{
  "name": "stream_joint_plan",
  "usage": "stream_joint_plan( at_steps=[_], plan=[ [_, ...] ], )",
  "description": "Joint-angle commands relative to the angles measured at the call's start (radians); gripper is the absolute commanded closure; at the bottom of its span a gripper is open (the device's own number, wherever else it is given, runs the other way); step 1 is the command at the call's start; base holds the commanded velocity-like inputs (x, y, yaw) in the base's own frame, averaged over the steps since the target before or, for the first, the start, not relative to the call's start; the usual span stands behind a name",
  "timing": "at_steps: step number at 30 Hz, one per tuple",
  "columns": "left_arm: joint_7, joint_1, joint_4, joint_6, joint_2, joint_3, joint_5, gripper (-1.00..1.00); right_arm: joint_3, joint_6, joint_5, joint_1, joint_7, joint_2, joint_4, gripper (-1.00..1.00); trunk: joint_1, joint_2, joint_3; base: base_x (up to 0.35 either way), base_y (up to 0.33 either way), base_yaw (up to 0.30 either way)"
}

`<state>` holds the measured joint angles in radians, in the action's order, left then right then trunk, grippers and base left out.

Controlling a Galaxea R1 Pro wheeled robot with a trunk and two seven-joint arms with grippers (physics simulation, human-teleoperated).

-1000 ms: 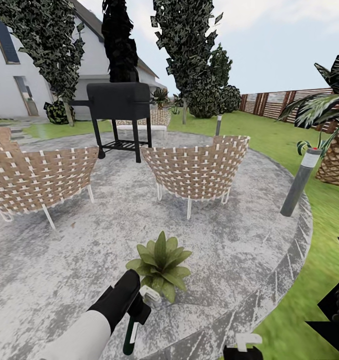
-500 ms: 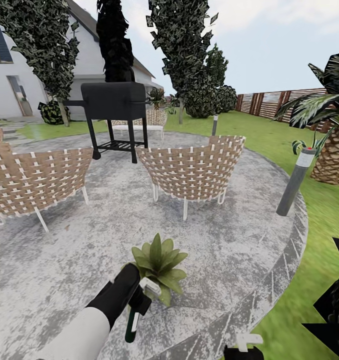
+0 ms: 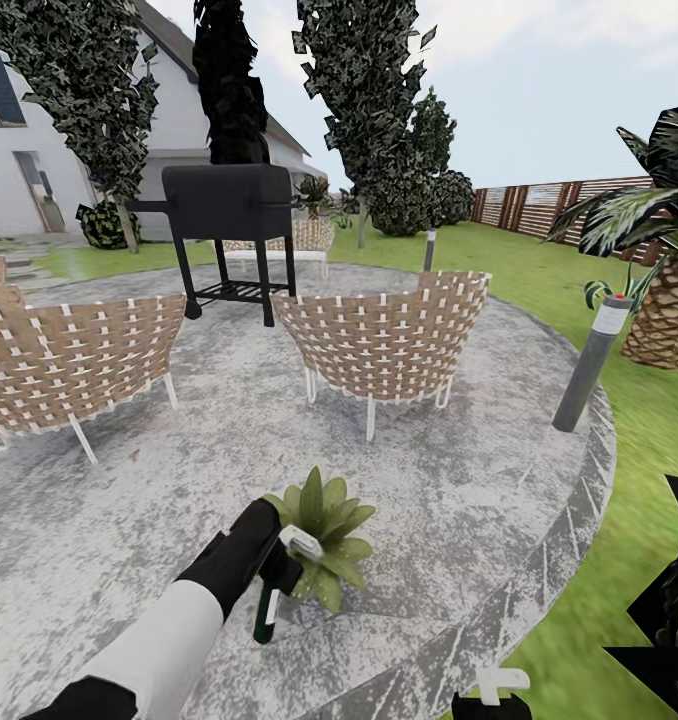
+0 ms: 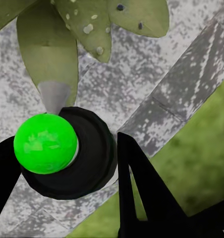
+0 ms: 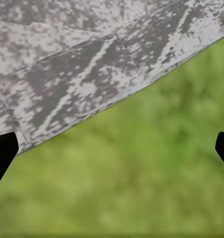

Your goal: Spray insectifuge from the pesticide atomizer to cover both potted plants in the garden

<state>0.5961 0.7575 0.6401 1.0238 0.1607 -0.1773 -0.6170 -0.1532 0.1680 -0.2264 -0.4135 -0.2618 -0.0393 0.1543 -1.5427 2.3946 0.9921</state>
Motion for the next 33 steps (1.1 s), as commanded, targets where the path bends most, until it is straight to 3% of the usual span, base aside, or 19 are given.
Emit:
stream_joint_plan(
  at_steps=[1, 7, 12, 20, 23, 28, 33],
  plan=[
    [0.01, -0.006, -0.005, 0.002, -0.003, -0.005, -0.01, 1.0, -0.008, 0.003, -0.01, -0.001, -0.003, -0.001, -0.001, -1.0, 0.0, 0.0, 0.001, 0.0, 0.0, 0.0],
    [0.005, -0.016, -0.07, -0.001, -0.007, -0.003, -0.016, 1.0, -0.009, 0.003, -0.01, -0.001, -0.004, -0.001, -0.001, -1.0, 0.0, 0.0, 0.001, 0.0, 0.0, 0.0],
    [0.005, -0.016, -0.067, 0.0, -0.055, 0.0, -0.028, 1.0, -0.009, 0.003, -0.01, -0.001, -0.003, -0.001, -0.001, -1.0, 0.0, 0.0, 0.001, 0.0, 0.0, 0.0],
    [0.005, -0.016, -0.075, -0.002, -0.047, -0.001, -0.029, 1.0, -0.009, 0.003, -0.008, -0.001, -0.004, -0.001, 0.001, -1.0, 0.0, 0.0, 0.001, 0.091, 0.0, 0.0],
    [0.005, -0.086, -0.075, -0.008, -0.051, -0.007, -0.031, 1.0, -0.009, 0.002, -0.008, -0.001, -0.004, -0.001, 0.001, -1.0, 0.0, 0.0, 0.001, 0.008, 0.0, 0.0],
    [0.005, -0.088, -0.064, -0.003, -0.054, -0.007, -0.032, 1.0, -0.009, 0.002, -0.008, -0.001, -0.004, -0.002, 0.001, -1.0, 0.0, 0.0, 0.001, 0.0, 0.0, 0.0],
    [0.005, -0.082, -0.063, -0.001, -0.052, -0.005, -0.032, 1.0, -0.009, 0.002, -0.008, -0.001, -0.004, -0.002, 0.001, -1.0, -0.019, 0.035, 0.022, 0.0, 0.0, 0.0]
  ],
)
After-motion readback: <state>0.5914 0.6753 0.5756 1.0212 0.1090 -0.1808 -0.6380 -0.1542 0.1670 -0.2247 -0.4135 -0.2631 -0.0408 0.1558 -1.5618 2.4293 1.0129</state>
